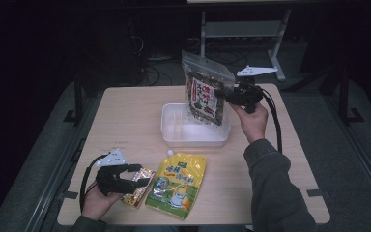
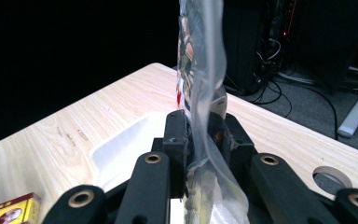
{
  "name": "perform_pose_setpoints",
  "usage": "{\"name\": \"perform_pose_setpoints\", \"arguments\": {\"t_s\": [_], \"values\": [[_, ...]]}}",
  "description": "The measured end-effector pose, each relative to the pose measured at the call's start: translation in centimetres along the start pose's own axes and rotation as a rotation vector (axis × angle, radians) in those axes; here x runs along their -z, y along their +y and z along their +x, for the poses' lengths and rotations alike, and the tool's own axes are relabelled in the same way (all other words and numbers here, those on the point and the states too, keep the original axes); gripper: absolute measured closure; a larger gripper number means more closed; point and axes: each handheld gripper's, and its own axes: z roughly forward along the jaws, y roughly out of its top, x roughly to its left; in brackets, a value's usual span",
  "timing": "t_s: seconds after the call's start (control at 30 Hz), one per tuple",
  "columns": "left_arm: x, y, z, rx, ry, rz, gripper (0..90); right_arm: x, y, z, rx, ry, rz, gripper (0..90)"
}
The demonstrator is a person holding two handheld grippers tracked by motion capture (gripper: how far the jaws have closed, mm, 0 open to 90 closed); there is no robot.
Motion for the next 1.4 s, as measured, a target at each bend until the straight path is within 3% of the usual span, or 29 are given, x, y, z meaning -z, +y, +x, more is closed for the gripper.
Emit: {"name": "perform_pose_setpoints", "arguments": {"t_s": [0.2, 0.6, 0.73, 1.0, 1.4], "values": [[0.1, -0.1, 0.1, 0.004, 0.0, -0.002, 33.2, -1.3, -0.5, -0.3, 0.011, -0.001, 0.027, 74.9], [0.5, -0.2, 0.4, 0.016, 0.007, -0.015, 32.7, -2.6, -2.8, -1.4, 0.002, 0.044, 0.019, 74.7], [0.4, -0.3, 0.5, 0.016, 0.008, -0.012, 32.7, -2.4, -3.5, -2.1, -0.024, 0.058, -0.001, 74.1], [0.5, -0.3, 0.6, 0.022, 0.015, -0.014, 32.6, -2.1, -4.1, -2.7, -0.049, 0.061, 0.014, 72.6], [0.5, -0.3, 0.6, 0.021, 0.022, -0.014, 32.5, -1.2, -4.1, -3.0, -0.071, 0.056, 0.029, 60.4]]}}
